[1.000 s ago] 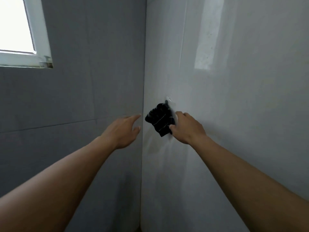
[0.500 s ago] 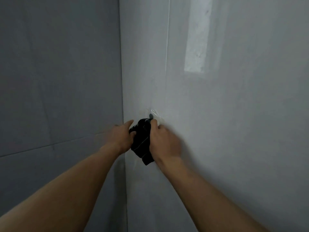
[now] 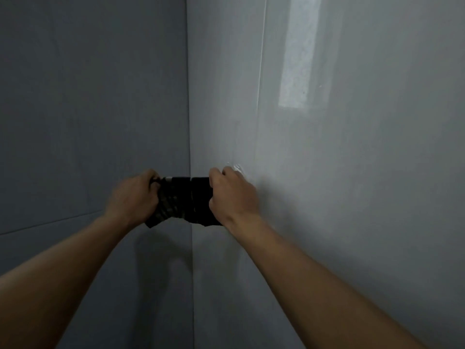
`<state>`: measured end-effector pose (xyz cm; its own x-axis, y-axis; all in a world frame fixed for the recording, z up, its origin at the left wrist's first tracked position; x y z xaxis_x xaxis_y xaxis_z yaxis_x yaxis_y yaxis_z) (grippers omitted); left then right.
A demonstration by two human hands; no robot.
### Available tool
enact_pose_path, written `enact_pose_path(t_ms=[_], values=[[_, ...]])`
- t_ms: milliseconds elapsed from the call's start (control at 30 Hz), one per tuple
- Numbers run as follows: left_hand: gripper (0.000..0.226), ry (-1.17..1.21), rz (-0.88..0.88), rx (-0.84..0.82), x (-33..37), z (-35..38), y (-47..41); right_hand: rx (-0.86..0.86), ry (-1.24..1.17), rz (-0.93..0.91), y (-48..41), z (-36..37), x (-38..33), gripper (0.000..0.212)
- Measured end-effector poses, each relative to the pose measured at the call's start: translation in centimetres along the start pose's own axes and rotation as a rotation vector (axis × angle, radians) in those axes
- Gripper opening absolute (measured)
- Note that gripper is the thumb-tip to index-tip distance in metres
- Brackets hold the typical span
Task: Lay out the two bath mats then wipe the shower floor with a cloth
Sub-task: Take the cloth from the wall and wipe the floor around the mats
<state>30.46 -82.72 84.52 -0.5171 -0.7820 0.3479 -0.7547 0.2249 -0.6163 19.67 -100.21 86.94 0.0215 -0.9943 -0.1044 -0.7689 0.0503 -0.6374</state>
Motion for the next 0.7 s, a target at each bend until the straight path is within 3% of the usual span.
enact_pose_path(t_ms=[267, 367, 567, 700], values=[[0.014, 0.008, -0.099, -0.001, -8.6, -10.5, 9.0, -0.07, -0.136, -0.049, 2.4, 1.9, -10.0, 0.027], [0.015, 0.016, -0.149, -0.003, -12.8, -14.9, 14.2, -0.136, -0.151, -0.087, 4.2, 4.0, -14.9, 0.008], [0.011, 0.018, -0.364, 0.035, -22.4, -21.1, 25.4, -0.24, -0.249, -0.14, 9.5, 8.0, -26.8, 0.007], [0.008, -0.009, -0.453, 0.029, -27.8, -23.6, 32.6, -0.307, -0.315, -0.167, 14.0, 10.9, -34.1, 0.021]])
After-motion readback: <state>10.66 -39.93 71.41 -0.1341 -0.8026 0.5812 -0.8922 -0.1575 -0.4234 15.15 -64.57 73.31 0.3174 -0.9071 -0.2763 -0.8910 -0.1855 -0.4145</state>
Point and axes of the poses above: each hand's wrist, its own y-axis away from the middle knuckle, its own z-axis out of the palm, x = y × z, the point moved 9 cm from there along -y, towards the middle knuckle, and after that the axes turned 2 degrees about z, right-handed, at the moved point
